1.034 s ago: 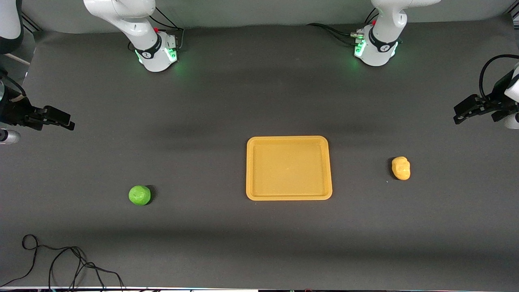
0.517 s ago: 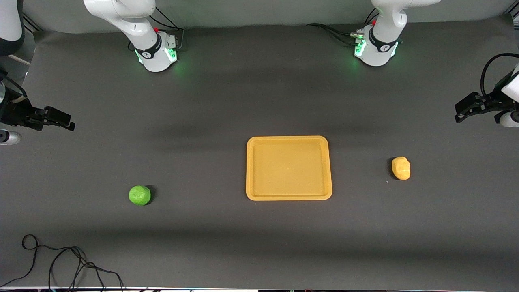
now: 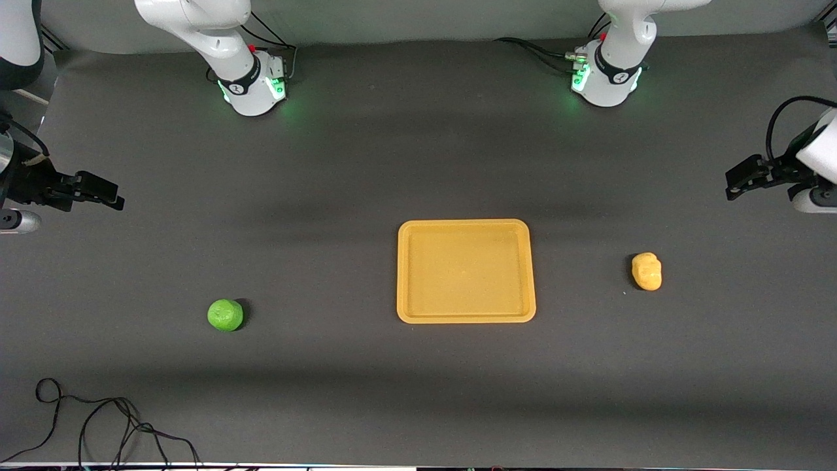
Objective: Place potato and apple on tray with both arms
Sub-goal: 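Lower the left gripper over the yellow potato, then close the left gripper on the yellow potato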
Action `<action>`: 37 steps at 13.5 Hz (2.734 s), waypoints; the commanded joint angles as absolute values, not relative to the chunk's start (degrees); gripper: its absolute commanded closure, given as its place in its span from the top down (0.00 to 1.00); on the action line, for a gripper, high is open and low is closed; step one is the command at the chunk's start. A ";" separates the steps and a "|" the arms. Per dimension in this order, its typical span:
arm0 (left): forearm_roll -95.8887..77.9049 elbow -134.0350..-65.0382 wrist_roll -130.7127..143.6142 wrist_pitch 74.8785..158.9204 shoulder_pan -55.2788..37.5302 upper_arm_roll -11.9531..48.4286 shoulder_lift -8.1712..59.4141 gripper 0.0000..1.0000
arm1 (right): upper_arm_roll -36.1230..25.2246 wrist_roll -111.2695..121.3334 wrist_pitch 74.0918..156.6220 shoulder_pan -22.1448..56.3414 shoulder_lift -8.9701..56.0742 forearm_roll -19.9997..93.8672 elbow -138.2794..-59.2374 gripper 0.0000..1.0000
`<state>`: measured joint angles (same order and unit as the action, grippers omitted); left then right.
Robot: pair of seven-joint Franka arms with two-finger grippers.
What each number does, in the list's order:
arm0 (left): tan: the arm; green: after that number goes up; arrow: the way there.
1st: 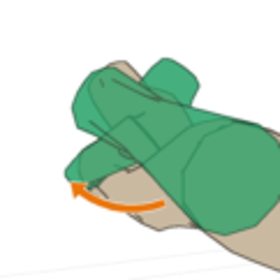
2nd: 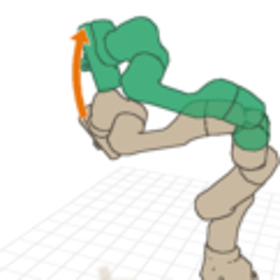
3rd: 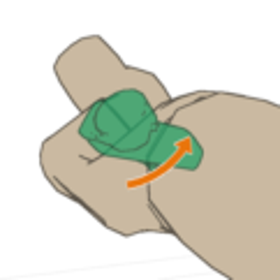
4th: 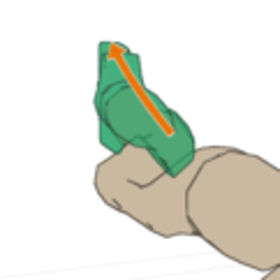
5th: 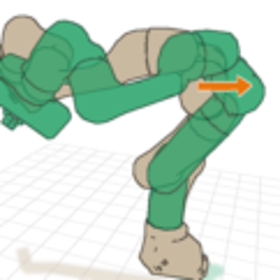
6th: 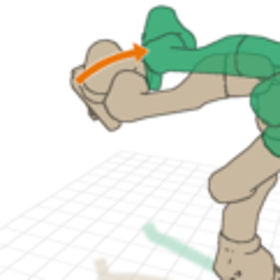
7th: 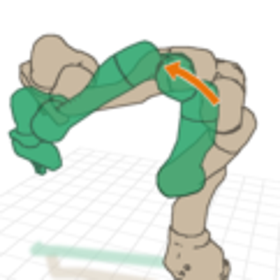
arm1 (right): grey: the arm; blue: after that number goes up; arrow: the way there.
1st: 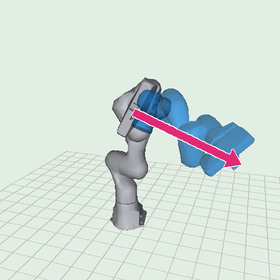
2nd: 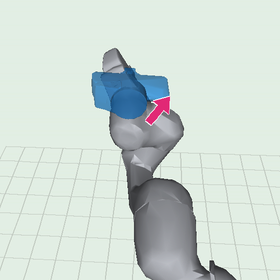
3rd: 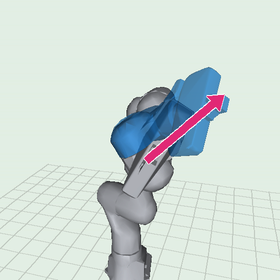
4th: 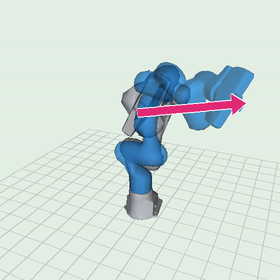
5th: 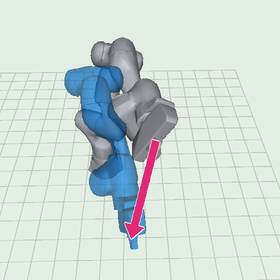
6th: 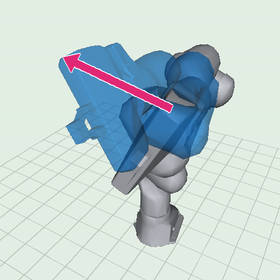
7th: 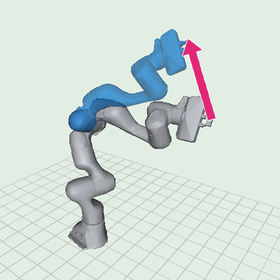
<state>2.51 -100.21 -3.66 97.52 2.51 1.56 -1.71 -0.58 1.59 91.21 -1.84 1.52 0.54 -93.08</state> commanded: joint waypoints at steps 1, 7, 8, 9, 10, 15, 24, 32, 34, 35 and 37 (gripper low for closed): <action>2.20 -100.19 -3.61 95.89 2.02 0.97 0.96 1.00 | -0.53 3.95 91.58 -1.50 0.70 -0.44 -93.78 1.00; 1.85 -103.18 -2.20 105.01 2.20 0.97 11.86 0.97 | -0.53 5.36 92.11 -1.58 0.70 -0.44 -93.87 1.00; 1.67 -104.40 -2.20 106.25 2.28 0.97 12.30 0.96 | -0.53 5.36 92.11 -1.50 0.70 -0.44 -93.95 1.00; 0.80 -106.24 -2.72 108.70 2.37 0.97 12.57 0.96 | -0.53 5.36 92.02 -1.49 0.70 -0.44 -94.22 1.00; 0.18 -108.52 -2.99 112.46 2.46 0.88 12.66 0.96 | -0.53 5.36 92.02 -1.49 0.70 -0.44 -94.39 1.00; -1.76 -110.04 -2.73 119.86 3.34 0.79 16.07 0.96 | -0.44 5.01 92.02 -1.32 0.79 -0.44 -94.39 1.00; -1.76 -116.00 -1.41 139.63 2.81 0.88 25.57 0.96 | -0.35 4.57 92.11 -1.23 0.97 -0.44 -94.39 1.00; -1.76 -117.86 0.08 142.46 2.72 0.88 26.72 0.84 | -0.35 4.57 92.11 -0.79 0.97 -0.44 -94.39 1.00; -1.76 -118.39 0.70 143.87 2.72 0.88 26.72 0.60 | -0.35 4.57 92.11 -0.79 0.97 -0.44 -94.39 1.00; -1.76 -118.56 0.70 143.79 2.72 0.88 26.46 0.48 | -0.35 4.57 92.11 -0.79 0.97 -0.44 -94.39 1.00; -1.76 -118.56 0.79 142.48 2.72 0.88 24.97 0.32 | -0.35 4.48 92.20 -0.70 1.14 -0.44 -94.22 1.00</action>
<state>-1.30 -116.69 -0.17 142.59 3.19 1.10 27.54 -0.20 4.17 91.39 -1.24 1.54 0.31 -93.79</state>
